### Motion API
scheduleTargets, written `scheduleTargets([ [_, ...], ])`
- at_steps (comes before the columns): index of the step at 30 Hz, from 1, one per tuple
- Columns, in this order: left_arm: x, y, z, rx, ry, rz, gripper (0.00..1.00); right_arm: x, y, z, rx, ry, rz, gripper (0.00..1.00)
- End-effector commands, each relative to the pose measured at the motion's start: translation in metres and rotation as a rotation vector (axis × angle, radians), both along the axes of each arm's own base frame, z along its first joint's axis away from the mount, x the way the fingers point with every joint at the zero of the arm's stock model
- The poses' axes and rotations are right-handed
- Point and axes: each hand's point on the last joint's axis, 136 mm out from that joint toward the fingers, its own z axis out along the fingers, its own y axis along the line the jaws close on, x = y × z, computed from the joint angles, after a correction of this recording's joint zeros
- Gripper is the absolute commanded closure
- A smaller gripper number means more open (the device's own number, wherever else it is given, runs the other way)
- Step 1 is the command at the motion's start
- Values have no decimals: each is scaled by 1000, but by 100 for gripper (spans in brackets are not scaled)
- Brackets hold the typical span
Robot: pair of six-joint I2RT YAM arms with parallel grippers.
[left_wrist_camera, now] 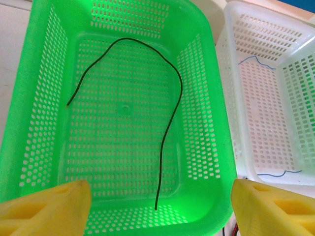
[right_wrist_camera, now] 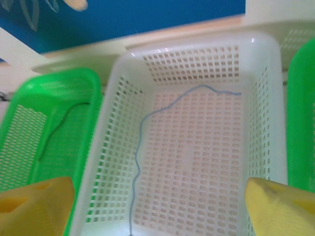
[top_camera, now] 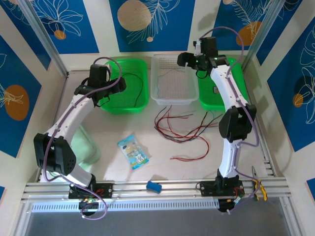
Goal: Untangle the cables
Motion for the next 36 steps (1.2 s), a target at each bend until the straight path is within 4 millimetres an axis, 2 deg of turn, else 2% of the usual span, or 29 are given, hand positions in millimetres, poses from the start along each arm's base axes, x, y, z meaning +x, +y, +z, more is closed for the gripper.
scheduleTargets([
  [1,-11,-8,9,7,-29,-41,25,-21,-10,32,1,-37,-22,9],
  [6,-18,-20,10,16,-32,-69,25,-54,-11,38,35,9,-41,9],
  [10,-26,-29,5,16,-18,-90,25,-100,-19,36,33,45,-126,9],
  [12,-30,-34,3,10,-15,-99,25,-126,-26,25,6,82,-193,9],
  [16,-39,-49,-4,5,0,-134,25,-177,-28,-9,-46,186,-208,10],
  [19,-47,-61,-9,11,13,-168,25,-211,-17,-36,-81,249,-152,12],
  [24,-60,-74,-15,1,35,-191,25,-262,-12,-77,-96,335,-140,16],
  [26,-65,-79,-15,-12,36,-190,25,-282,-10,-91,-67,367,-139,20],
  [30,-72,-87,-15,-14,32,-202,24,-315,5,-123,-61,430,-93,27],
  [32,-77,-91,-16,-11,36,-212,24,-329,12,-146,-83,483,-70,30],
  [36,-90,-93,-23,-12,53,-217,24,-345,29,-173,-158,540,9,36],
])
